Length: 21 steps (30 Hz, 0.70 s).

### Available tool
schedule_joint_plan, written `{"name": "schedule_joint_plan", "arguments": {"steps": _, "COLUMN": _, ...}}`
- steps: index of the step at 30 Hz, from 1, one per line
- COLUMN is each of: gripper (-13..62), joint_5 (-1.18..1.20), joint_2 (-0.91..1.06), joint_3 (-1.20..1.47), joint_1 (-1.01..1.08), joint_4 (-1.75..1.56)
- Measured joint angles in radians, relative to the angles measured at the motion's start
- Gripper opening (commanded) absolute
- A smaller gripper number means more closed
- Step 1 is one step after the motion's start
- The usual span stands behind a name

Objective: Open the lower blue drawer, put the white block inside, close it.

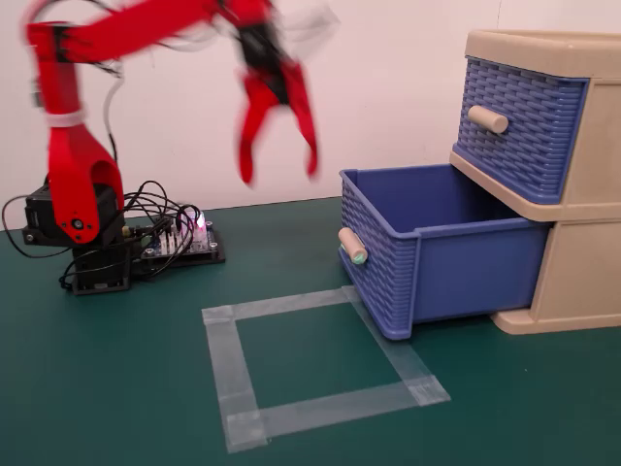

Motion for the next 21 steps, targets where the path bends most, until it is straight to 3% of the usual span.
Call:
{"name": "schedule_joint_plan", "arguments": {"steps": 9, "gripper": 34.1, "joint_5": -0.003, "joint_2": -0.262, "joint_3": -0.219, "joint_1": -0.005, "joint_4": -0.167}}
{"name": "schedule_joint_plan", "arguments": {"steps": 18, "gripper": 34.3, "joint_5": -0.006, "joint_2": -0.675, "joint_3": -0.729, "joint_1": -0.077, "joint_4": -0.499}}
{"name": "schedule_joint_plan", "arguments": {"steps": 21, "gripper": 34.4, "joint_5": -0.009, "joint_2": -0.784, "joint_3": -0.848, "joint_1": -0.094, "joint_4": -0.472}}
